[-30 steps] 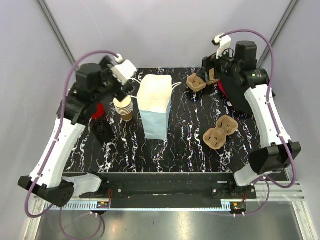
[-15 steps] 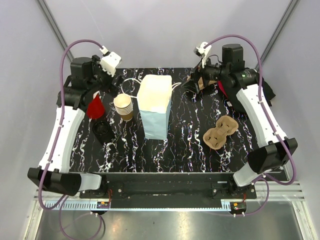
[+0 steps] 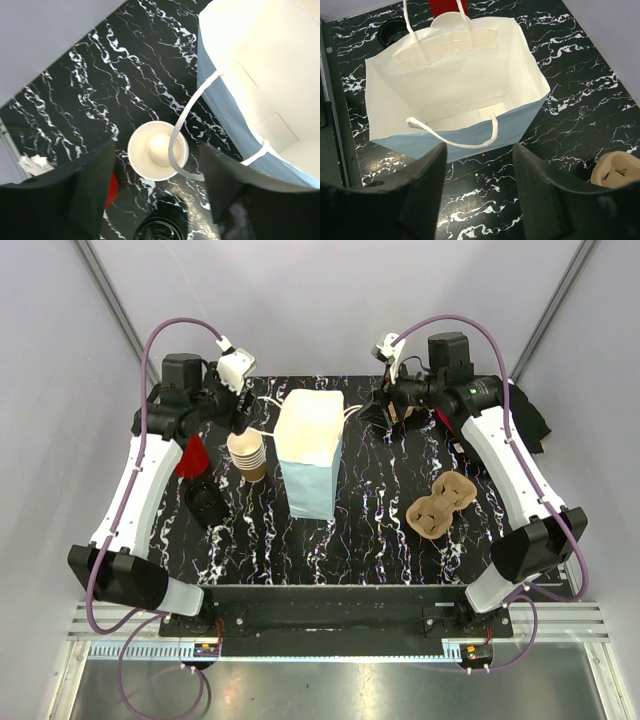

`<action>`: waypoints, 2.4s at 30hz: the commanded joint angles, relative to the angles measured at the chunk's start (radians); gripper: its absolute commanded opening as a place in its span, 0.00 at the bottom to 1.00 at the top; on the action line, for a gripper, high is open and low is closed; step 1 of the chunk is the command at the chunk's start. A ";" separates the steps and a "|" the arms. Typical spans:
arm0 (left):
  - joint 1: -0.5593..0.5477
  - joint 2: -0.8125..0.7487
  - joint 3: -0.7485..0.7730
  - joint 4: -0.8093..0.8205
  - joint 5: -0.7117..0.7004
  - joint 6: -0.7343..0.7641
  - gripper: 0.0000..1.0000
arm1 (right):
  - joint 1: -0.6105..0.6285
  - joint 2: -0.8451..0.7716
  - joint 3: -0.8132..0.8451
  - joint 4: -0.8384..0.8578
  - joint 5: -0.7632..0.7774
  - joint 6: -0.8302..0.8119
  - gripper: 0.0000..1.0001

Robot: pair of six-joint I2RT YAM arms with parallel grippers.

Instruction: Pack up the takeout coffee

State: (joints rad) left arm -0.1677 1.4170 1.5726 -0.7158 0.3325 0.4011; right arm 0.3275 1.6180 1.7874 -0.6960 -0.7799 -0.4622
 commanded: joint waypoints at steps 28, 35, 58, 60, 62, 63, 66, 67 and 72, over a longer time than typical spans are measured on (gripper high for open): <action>-0.045 0.160 0.245 -0.059 0.019 -0.028 0.00 | 0.073 0.005 0.078 -0.034 0.028 -0.052 0.13; -0.159 0.249 0.378 -0.086 -0.042 0.001 0.00 | 0.076 -0.052 0.043 -0.042 0.079 -0.058 0.18; -0.246 0.470 0.632 -0.045 -0.228 0.041 0.00 | -0.033 -0.348 -0.269 -0.034 0.513 -0.073 0.89; -0.254 0.477 0.635 -0.036 -0.233 0.042 0.00 | -0.039 -0.377 -0.324 -0.039 0.534 -0.076 0.93; -0.260 0.484 0.638 -0.022 -0.239 0.042 0.00 | -0.041 -0.386 -0.381 -0.048 0.573 -0.087 0.93; -0.263 0.487 0.641 -0.019 -0.242 0.044 0.00 | -0.045 -0.388 -0.405 -0.054 0.585 -0.093 0.93; -0.268 0.496 0.655 -0.011 -0.251 0.038 0.02 | -0.062 -0.373 -0.511 -0.048 0.622 -0.108 0.91; -0.270 0.497 0.656 -0.011 -0.253 0.036 0.02 | -0.082 -0.366 -0.555 -0.046 0.626 -0.110 0.90; -0.271 0.496 0.656 -0.011 -0.265 0.038 0.29 | -0.163 -0.307 -0.638 -0.031 0.605 -0.130 0.89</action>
State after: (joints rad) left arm -0.4370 1.9141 2.1895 -0.7837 0.0959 0.4358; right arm 0.2195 1.2755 1.1889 -0.7502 -0.1967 -0.5594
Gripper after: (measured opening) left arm 0.149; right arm 0.897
